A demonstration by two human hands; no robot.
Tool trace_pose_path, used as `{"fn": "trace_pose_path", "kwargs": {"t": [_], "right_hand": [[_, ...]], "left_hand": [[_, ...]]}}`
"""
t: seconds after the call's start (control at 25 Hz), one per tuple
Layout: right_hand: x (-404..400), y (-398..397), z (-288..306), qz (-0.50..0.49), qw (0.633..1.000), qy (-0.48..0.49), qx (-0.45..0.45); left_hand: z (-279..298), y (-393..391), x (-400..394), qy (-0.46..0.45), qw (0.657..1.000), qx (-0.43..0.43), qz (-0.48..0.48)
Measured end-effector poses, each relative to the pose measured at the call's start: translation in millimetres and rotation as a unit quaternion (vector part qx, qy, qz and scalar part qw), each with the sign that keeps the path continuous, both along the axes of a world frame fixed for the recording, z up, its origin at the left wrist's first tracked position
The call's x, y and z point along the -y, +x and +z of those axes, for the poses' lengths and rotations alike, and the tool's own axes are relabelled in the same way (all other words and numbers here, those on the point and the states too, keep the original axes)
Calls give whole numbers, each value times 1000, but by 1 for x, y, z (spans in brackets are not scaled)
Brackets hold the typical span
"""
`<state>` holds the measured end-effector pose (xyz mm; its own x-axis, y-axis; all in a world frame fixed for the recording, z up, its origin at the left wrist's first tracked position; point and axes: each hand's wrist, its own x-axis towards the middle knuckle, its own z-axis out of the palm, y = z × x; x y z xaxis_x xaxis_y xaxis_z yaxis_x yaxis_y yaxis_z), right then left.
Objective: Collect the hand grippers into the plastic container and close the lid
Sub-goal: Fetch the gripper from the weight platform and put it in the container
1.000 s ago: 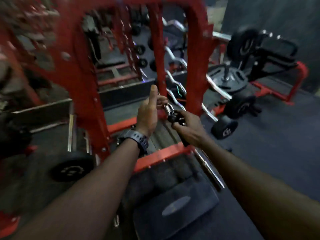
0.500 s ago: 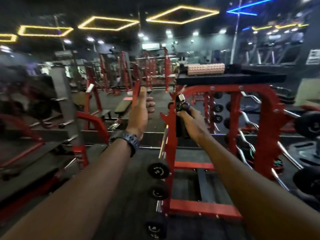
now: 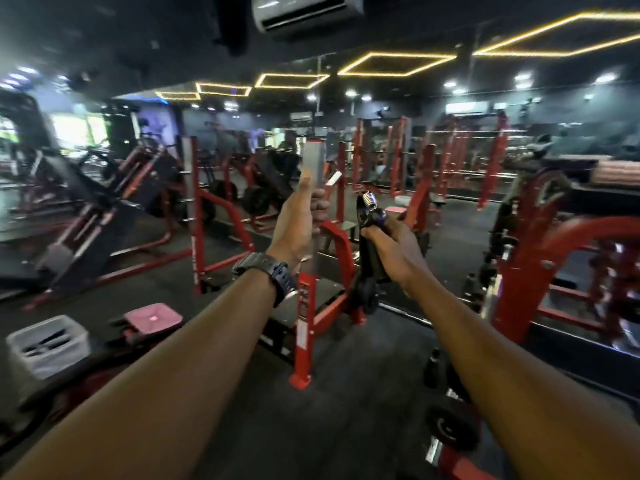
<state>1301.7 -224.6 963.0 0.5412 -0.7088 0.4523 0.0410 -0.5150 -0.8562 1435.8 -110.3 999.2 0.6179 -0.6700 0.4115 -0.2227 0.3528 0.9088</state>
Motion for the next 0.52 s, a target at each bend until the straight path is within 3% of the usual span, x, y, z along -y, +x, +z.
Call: {"fn": "trace_pose_path", "kwargs": {"t": [0.52], "right_hand": [[-215,383,-20,248,964,-86,-43]], "left_hand": [[-29,307,-262,25,956,-46,289]]}}
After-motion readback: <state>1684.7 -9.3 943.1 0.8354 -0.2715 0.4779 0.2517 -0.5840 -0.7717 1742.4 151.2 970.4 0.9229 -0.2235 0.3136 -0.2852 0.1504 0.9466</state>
